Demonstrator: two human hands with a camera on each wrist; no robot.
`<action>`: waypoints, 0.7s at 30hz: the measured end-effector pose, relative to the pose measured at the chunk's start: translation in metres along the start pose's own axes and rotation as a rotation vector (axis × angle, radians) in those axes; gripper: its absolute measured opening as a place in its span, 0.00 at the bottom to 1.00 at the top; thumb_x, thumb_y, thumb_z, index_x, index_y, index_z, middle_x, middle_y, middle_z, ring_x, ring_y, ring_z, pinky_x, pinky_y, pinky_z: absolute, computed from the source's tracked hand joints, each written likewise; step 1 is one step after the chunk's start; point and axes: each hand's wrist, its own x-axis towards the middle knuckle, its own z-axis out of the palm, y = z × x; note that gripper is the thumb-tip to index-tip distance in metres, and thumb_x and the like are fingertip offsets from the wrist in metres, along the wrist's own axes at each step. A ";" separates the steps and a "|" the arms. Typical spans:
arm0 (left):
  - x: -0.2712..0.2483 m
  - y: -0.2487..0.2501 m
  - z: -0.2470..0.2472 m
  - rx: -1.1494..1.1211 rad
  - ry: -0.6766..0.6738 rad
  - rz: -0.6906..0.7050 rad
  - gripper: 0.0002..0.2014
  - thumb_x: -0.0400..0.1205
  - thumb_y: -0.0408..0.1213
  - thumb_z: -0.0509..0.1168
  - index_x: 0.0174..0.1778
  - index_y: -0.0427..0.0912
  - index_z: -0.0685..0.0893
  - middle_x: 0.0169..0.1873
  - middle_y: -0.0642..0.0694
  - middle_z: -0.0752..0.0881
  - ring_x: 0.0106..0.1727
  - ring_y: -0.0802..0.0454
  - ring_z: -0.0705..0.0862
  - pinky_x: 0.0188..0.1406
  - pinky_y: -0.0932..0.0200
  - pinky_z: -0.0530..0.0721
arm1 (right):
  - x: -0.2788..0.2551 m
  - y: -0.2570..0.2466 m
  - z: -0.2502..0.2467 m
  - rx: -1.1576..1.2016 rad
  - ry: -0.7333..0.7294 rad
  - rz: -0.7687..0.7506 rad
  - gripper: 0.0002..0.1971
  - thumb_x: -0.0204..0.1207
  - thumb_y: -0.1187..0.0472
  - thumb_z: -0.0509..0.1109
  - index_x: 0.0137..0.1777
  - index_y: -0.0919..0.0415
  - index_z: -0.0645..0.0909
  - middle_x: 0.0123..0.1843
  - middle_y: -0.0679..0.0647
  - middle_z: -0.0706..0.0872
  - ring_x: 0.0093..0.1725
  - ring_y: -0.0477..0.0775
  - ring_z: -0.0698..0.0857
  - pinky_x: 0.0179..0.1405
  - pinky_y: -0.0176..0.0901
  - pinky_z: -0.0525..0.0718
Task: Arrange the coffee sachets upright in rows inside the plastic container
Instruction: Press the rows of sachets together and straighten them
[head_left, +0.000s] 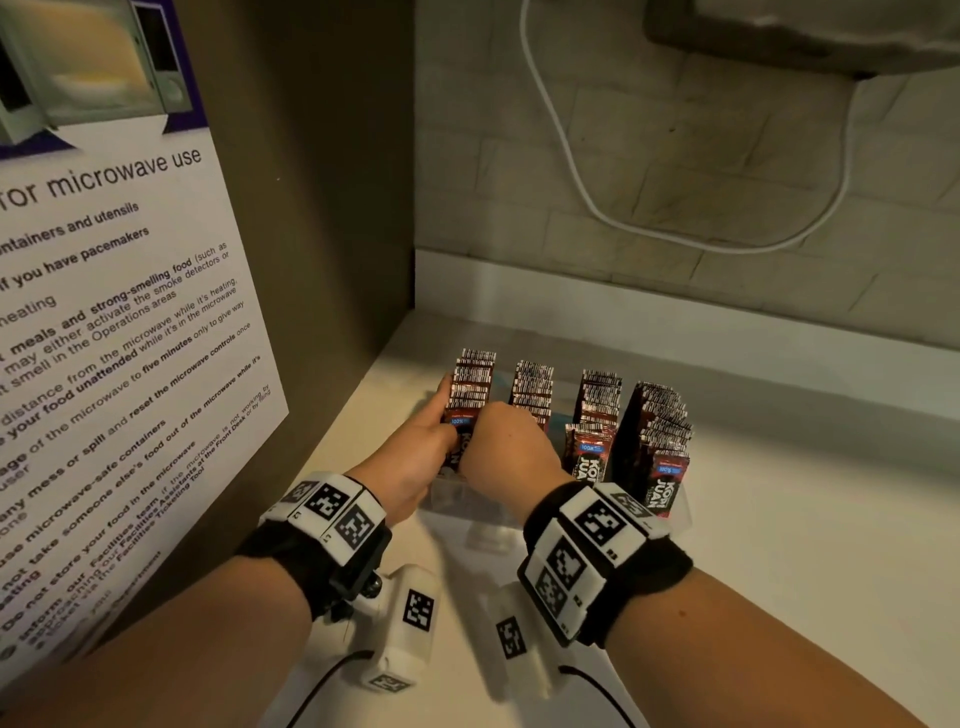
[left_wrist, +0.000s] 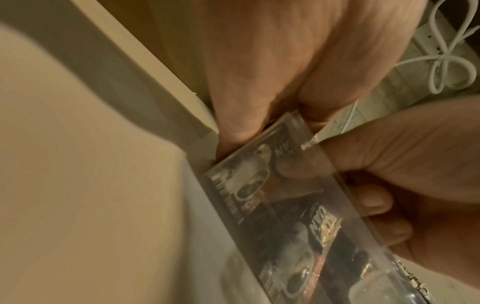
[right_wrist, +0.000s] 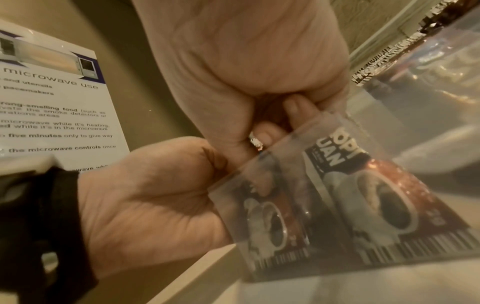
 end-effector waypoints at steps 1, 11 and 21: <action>0.000 0.000 -0.001 0.007 -0.005 0.002 0.37 0.83 0.21 0.47 0.80 0.66 0.63 0.70 0.43 0.78 0.61 0.43 0.83 0.38 0.56 0.87 | 0.000 0.000 0.001 -0.002 -0.005 0.000 0.04 0.77 0.66 0.64 0.49 0.61 0.79 0.42 0.55 0.78 0.42 0.57 0.80 0.40 0.43 0.77; -0.004 0.018 -0.004 0.037 0.102 0.028 0.41 0.79 0.18 0.55 0.85 0.54 0.53 0.82 0.50 0.63 0.69 0.53 0.73 0.48 0.57 0.76 | -0.014 0.023 -0.050 0.191 0.142 -0.018 0.02 0.69 0.66 0.73 0.40 0.63 0.87 0.34 0.58 0.89 0.36 0.58 0.88 0.37 0.46 0.88; -0.041 0.051 0.061 0.176 -0.062 0.303 0.11 0.87 0.42 0.58 0.64 0.51 0.80 0.60 0.52 0.84 0.65 0.56 0.81 0.67 0.58 0.76 | -0.039 0.062 -0.074 0.252 0.385 0.123 0.16 0.73 0.68 0.66 0.62 0.62 0.81 0.52 0.59 0.87 0.52 0.62 0.85 0.45 0.42 0.79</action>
